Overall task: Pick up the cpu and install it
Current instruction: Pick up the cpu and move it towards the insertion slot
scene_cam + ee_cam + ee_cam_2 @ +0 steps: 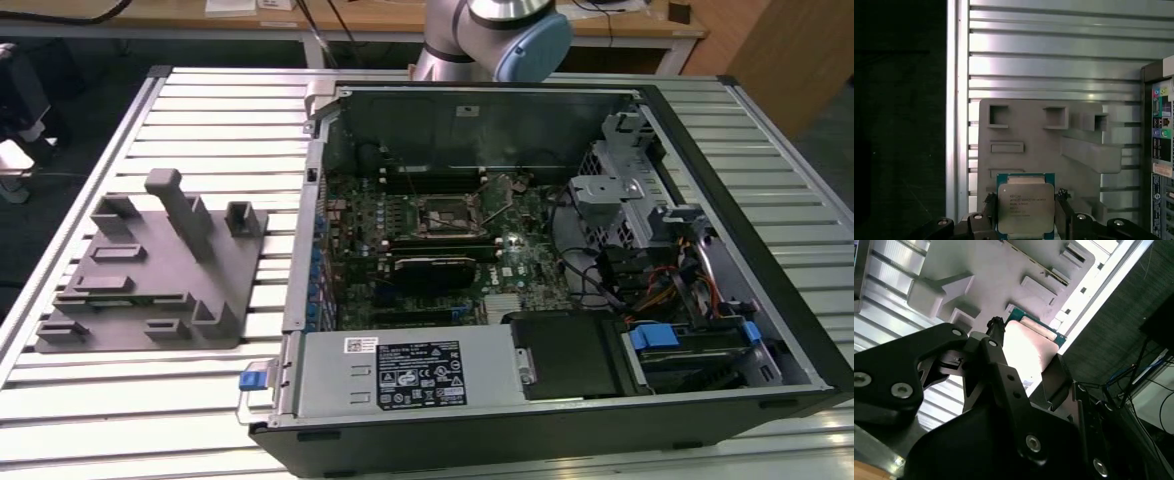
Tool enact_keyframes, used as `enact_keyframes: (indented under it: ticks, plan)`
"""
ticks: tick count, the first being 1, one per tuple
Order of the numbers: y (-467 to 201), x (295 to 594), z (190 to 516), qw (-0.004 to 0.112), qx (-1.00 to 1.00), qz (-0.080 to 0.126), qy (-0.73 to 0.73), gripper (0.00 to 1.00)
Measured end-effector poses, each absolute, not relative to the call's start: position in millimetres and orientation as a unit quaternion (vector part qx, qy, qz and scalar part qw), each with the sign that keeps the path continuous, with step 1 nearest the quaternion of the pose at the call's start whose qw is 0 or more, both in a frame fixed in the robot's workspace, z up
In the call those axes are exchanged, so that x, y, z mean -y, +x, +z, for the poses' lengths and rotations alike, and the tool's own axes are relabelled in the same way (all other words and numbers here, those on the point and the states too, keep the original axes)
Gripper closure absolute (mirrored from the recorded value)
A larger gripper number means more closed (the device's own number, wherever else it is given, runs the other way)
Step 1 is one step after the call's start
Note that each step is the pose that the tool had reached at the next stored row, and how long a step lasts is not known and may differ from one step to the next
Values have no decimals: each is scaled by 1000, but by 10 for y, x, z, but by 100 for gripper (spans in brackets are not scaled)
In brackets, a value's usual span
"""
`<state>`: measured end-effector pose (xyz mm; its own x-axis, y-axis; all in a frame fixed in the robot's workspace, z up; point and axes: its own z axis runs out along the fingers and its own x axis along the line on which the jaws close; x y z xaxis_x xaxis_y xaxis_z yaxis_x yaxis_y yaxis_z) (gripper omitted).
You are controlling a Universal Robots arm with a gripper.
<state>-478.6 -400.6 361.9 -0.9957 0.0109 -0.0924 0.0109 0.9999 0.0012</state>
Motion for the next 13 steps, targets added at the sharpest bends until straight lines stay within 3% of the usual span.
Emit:
enact_keyframes:
  ticks: [13]
  plan:
    - [-4787,4005,3952,54,-998,1,5,46]
